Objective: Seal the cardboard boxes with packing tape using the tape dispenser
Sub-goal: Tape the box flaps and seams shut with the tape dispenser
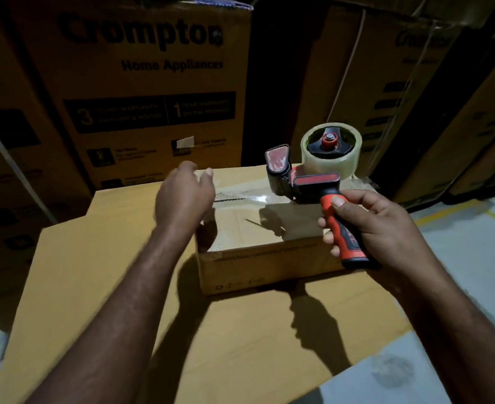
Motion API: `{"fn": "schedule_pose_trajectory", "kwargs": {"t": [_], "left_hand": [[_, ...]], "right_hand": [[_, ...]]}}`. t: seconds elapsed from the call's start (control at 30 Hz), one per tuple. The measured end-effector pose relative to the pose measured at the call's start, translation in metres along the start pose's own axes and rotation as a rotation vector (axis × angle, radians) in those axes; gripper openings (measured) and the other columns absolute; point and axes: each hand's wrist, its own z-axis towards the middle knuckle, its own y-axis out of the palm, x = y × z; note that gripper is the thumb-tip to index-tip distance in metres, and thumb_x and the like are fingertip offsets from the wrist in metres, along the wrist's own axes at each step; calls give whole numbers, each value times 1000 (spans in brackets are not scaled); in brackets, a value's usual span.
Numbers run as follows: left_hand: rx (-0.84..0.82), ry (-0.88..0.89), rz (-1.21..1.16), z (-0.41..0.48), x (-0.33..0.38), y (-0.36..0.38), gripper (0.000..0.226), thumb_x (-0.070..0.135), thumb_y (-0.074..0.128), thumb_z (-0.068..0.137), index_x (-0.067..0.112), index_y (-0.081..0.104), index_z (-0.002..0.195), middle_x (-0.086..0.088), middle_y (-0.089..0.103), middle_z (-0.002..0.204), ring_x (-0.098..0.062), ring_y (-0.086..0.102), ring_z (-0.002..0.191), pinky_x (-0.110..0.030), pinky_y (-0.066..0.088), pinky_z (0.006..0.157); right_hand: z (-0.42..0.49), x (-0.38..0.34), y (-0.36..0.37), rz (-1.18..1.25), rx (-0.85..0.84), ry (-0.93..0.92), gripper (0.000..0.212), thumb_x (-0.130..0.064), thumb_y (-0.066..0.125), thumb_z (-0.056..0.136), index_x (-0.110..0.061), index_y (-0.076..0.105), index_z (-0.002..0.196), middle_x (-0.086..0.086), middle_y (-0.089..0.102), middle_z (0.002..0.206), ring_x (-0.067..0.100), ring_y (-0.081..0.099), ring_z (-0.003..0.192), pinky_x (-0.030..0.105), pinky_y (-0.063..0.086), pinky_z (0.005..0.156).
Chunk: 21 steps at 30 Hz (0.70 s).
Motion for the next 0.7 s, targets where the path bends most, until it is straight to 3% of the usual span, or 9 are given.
{"fn": "schedule_pose_trajectory", "kwargs": {"t": [0.03, 0.1, 0.17, 0.23, 0.37, 0.53, 0.63, 0.7], "left_hand": [[-37, -14, -189, -10, 14, -2, 44, 51, 44, 105, 16, 66, 120, -3, 70, 106, -20, 65, 92, -29, 46, 68], [-376, -217, -628, -30, 42, 1, 55, 56, 42, 104, 10, 72, 98, -2, 71, 77, -16, 61, 63, -24, 42, 52], [-712, -364, -878, -38, 66, 6, 76, 67, 35, 101, 0, 71, 102, -11, 73, 77, -15, 59, 53, -22, 44, 43], [-871, -431, -998, -33, 85, 18, 93, 77, 29, 95, -6, 64, 117, -21, 76, 95, -21, 68, 59, -26, 55, 46], [-918, -520, -1060, -17, 127, 45, 103, 84, 48, 83, -10, 59, 125, -29, 71, 110, -30, 74, 70, -36, 62, 51], [-970, -437, -985, -4, 186, 69, 58, 56, 60, 95, 1, 61, 113, -17, 71, 84, -22, 71, 66, -29, 61, 61], [-1036, -357, -885, 7, 217, 81, 46, 49, 53, 100, 6, 63, 112, -17, 74, 91, -22, 73, 71, -25, 60, 58], [-1061, -357, -854, 13, 234, 92, 43, 48, 54, 100, 7, 63, 111, -16, 74, 92, -23, 75, 74, -25, 59, 59]], "right_hand": [[0, -3, -4, -6, 11, -13, 36, -25, 65, 94, -17, 56, 128, 22, 72, 94, 28, 69, 69, 33, 56, 53], [0, -9, -13, -39, 30, -56, 37, -26, 65, 94, -18, 55, 128, 20, 73, 93, 29, 70, 70, 34, 56, 54], [0, -15, -23, -65, 49, -109, 38, -25, 65, 94, -17, 54, 130, 19, 73, 93, 30, 71, 69, 36, 56, 55], [0, -17, -34, -84, 84, -153, 38, -23, 66, 94, -17, 55, 130, 20, 72, 92, 30, 70, 67, 38, 57, 53], [0, -11, -72, -227, 143, -244, 37, -25, 70, 92, -25, 59, 128, 14, 71, 91, 28, 71, 68, 47, 58, 55], [11, -3, -129, -493, 193, -298, 48, -38, 71, 89, -37, 57, 135, -1, 70, 92, 16, 66, 60, 31, 50, 48], [23, -5, -159, -504, 209, -302, 49, -36, 69, 91, -36, 55, 137, 4, 70, 88, 15, 64, 51, 27, 47, 42], [31, -5, -178, -494, 220, -322, 48, -33, 70, 91, -35, 55, 137, 5, 70, 89, 18, 65, 51, 34, 51, 41]]}}
